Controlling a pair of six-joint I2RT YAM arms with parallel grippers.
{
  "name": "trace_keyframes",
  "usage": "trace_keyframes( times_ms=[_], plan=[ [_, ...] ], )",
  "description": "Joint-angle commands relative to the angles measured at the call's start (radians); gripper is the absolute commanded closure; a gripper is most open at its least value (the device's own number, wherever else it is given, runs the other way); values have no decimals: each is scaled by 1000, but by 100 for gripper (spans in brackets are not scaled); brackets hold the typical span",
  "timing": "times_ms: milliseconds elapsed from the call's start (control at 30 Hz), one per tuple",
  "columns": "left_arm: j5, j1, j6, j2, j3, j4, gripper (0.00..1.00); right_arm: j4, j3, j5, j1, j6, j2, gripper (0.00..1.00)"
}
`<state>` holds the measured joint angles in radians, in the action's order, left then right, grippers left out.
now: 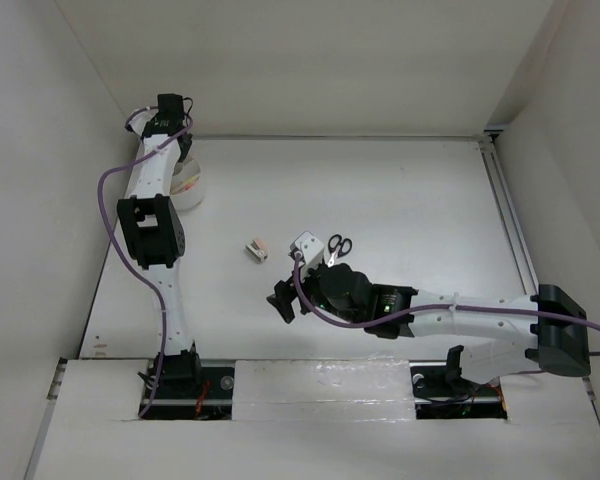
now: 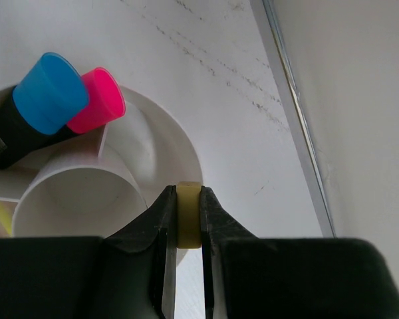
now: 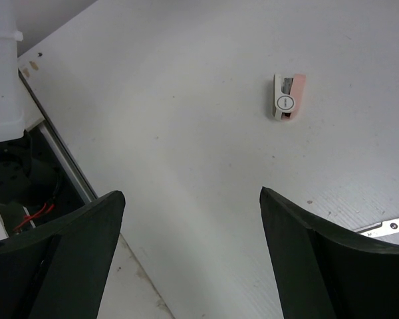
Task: Sort the stationery into containers
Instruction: Place the stationery in the storage box.
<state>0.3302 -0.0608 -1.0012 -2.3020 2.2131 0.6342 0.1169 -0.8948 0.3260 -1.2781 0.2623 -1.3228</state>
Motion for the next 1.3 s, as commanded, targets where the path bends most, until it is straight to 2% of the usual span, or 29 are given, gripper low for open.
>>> trace_keyframes(
  times_ms=[0, 433, 700, 733, 833, 1267],
  plan=[
    [56, -2, 12, 9, 65, 9, 100, 33, -3, 13, -9, 3, 20, 12],
    [56, -11, 30, -19, 65, 28, 100, 33, -3, 13, -9, 3, 20, 12],
    [56, -20, 39, -19, 65, 28, 85, 33, 7, 13, -9, 3, 20, 12],
    [56, -20, 39, -19, 56, 28, 80, 33, 7, 13, -9, 3, 20, 12],
    [56, -20, 39, -19, 56, 28, 73, 33, 7, 13, -9, -6, 11, 12],
    [6, -20, 68, 2, 56, -25, 69, 33, -3, 22, -9, -15, 2, 12]
  ],
)
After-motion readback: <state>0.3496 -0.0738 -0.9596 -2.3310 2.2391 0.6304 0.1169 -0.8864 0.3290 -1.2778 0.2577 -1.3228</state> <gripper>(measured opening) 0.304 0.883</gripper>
